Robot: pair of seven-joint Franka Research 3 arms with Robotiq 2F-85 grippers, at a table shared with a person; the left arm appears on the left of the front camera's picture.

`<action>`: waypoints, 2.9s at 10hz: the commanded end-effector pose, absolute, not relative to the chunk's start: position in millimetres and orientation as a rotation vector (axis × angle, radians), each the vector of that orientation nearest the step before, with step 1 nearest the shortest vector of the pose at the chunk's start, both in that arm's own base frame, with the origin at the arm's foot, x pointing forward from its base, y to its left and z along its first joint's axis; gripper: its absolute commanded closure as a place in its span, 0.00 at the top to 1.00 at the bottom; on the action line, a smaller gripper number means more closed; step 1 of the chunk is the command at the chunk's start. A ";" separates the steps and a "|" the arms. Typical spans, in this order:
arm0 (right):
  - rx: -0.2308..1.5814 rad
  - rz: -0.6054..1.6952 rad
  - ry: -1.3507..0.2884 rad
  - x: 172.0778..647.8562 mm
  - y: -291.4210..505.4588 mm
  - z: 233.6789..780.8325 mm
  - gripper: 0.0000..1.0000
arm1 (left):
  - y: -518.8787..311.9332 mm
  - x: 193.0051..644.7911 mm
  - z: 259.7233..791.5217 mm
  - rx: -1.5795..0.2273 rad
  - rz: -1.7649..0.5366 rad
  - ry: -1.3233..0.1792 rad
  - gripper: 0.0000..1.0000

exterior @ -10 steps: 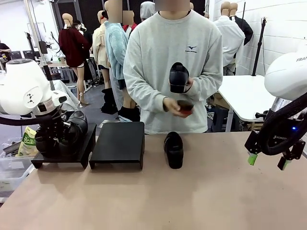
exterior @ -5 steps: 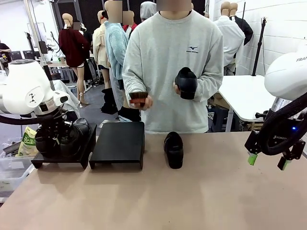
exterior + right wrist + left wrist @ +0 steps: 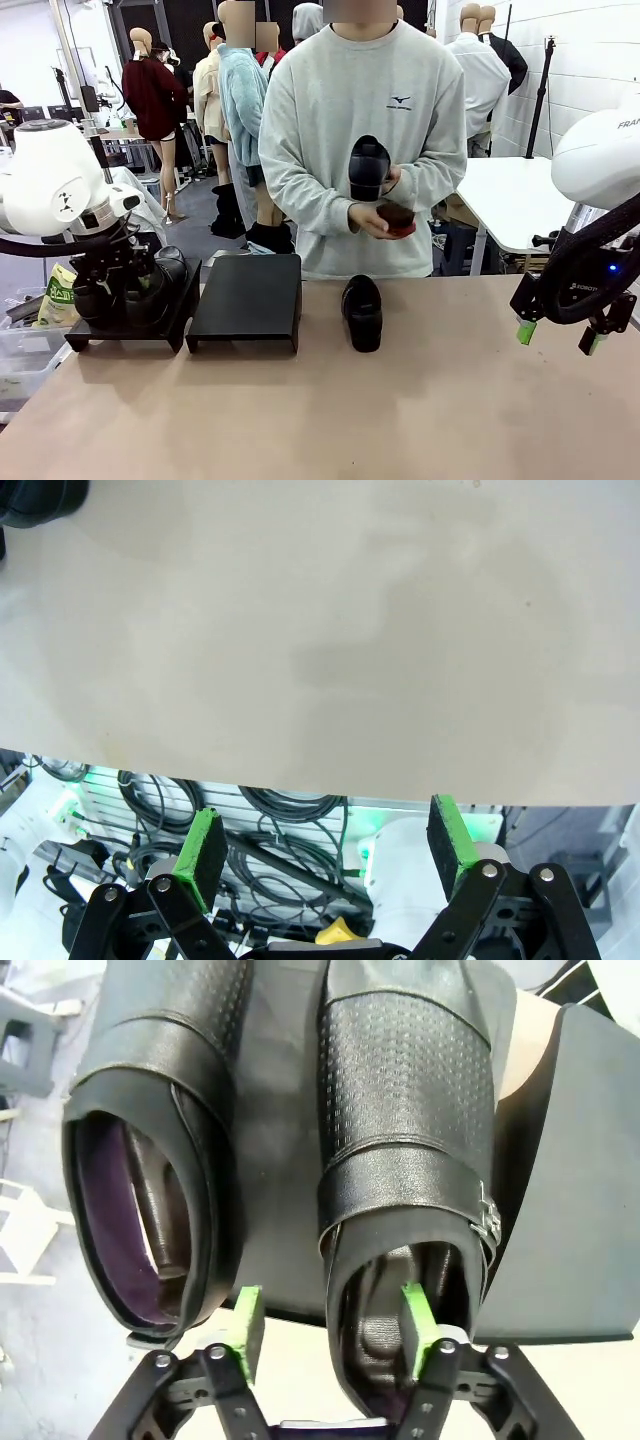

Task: Organize the shoes by placing them on the stand.
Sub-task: Place the Shoe from the middle of the table onto the Shoes Stand, then pick up one Shoe and place it in the middle of the table.

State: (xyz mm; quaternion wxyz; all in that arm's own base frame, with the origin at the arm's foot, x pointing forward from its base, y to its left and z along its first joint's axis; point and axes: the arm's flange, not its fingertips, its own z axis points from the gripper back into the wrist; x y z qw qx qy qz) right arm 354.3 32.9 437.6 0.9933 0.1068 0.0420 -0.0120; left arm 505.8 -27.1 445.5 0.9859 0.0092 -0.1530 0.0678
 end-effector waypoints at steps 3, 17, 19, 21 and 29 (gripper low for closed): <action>0.206 -0.016 0.089 355.1 32.2 439.0 1.00 | -37.5 494.1 474.6 0.065 0.125 -0.316 1.00; 0.206 -0.016 0.089 355.1 32.2 439.0 1.00 | -33.8 495.4 471.4 0.056 0.112 -0.327 1.00; 0.206 -0.016 0.089 355.1 32.2 439.0 1.00 | -66.2 440.5 518.6 0.060 -0.052 -0.469 1.00; 0.206 -0.016 0.089 355.1 32.2 439.0 1.00 | -91.3 400.1 537.8 0.004 -0.197 -0.518 1.00; 0.206 -0.016 0.089 355.1 32.2 439.0 1.00 | -152.2 334.5 499.2 -0.169 -0.450 -0.196 1.00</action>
